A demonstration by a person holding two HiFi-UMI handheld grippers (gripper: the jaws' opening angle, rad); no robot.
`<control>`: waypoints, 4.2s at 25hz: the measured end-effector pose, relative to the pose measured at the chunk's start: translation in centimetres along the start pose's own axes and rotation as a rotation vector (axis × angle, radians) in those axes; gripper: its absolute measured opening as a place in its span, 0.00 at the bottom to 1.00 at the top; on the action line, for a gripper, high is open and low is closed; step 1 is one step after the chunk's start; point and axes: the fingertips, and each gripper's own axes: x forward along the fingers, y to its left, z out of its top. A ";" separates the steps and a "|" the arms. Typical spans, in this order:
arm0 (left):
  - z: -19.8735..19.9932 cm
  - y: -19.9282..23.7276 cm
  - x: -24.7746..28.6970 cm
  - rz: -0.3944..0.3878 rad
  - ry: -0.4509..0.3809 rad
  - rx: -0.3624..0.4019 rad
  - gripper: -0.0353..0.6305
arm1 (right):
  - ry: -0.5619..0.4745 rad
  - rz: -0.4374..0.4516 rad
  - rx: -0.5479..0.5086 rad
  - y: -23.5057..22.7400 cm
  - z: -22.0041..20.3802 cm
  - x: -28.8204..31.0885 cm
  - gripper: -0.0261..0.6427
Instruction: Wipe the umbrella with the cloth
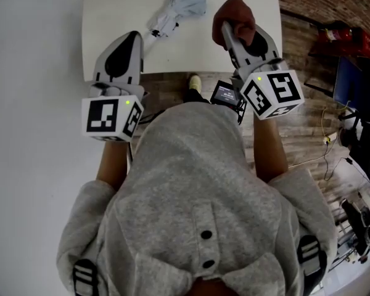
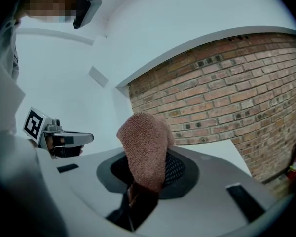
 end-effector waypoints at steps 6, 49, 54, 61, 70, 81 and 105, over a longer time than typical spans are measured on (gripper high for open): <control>-0.6 0.5 1.3 0.026 0.035 0.012 0.08 | 0.028 0.009 0.001 -1.6 -0.7 1.3 0.19; -29.8 6.6 6.5 -0.256 0.715 0.031 0.42 | 0.359 -0.264 -0.179 -6.9 -12.2 14.1 0.19; -30.0 6.9 6.7 -0.235 0.707 0.078 0.42 | 0.356 -0.274 -0.204 -7.3 -11.4 16.3 0.19; -29.1 6.3 6.8 -0.254 0.725 0.129 0.42 | 0.395 -0.263 -0.272 -7.2 -10.7 18.9 0.19; -29.0 6.7 8.4 -0.233 0.721 0.101 0.29 | 0.445 -0.224 -0.297 -6.3 -12.2 21.0 0.19; -28.9 6.9 8.2 -0.233 0.727 0.095 0.29 | 0.491 -0.155 -0.310 -3.4 -14.1 22.4 0.19; -29.2 7.2 7.9 -0.231 0.725 0.095 0.29 | 0.570 0.111 -0.283 6.4 -18.5 22.7 0.19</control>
